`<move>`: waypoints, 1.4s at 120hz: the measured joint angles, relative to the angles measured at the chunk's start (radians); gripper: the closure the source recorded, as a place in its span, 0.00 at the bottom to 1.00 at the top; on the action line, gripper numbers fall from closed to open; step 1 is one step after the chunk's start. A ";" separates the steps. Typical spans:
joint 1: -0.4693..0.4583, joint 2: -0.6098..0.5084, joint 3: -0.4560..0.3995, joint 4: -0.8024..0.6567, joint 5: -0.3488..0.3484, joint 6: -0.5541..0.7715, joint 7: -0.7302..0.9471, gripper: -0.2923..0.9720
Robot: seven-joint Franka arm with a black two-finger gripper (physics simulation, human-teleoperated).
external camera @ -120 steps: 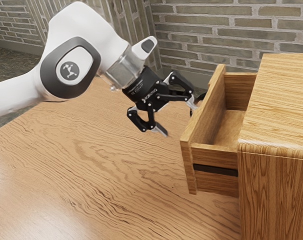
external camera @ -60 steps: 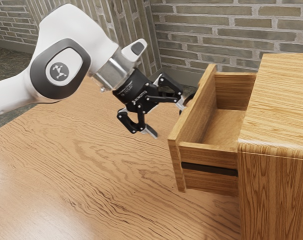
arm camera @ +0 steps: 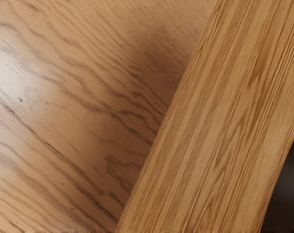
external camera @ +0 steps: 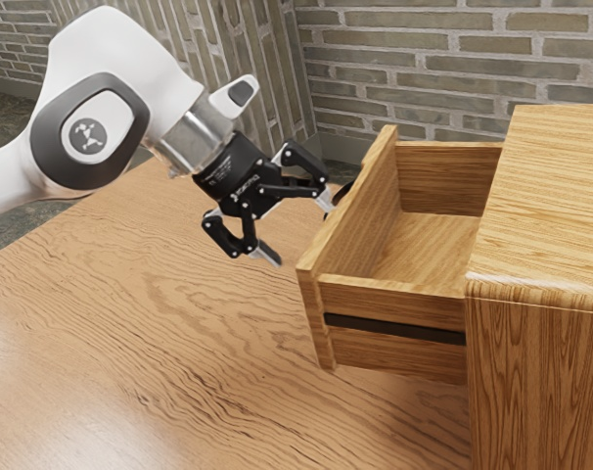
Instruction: Pull the drawer handle with one arm to open the drawer
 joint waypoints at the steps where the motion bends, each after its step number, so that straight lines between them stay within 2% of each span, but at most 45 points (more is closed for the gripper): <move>1: 0.000 -0.001 0.000 -0.001 0.000 0.000 0.000 0.24; 95: 0.068 -0.037 -0.004 -0.016 0.020 -0.015 0.015 0.24; 116: 0.167 -0.052 -0.098 -0.047 0.018 -0.017 0.017 0.24; 168: 0.202 -0.084 -0.108 -0.079 0.019 -0.019 0.019 0.24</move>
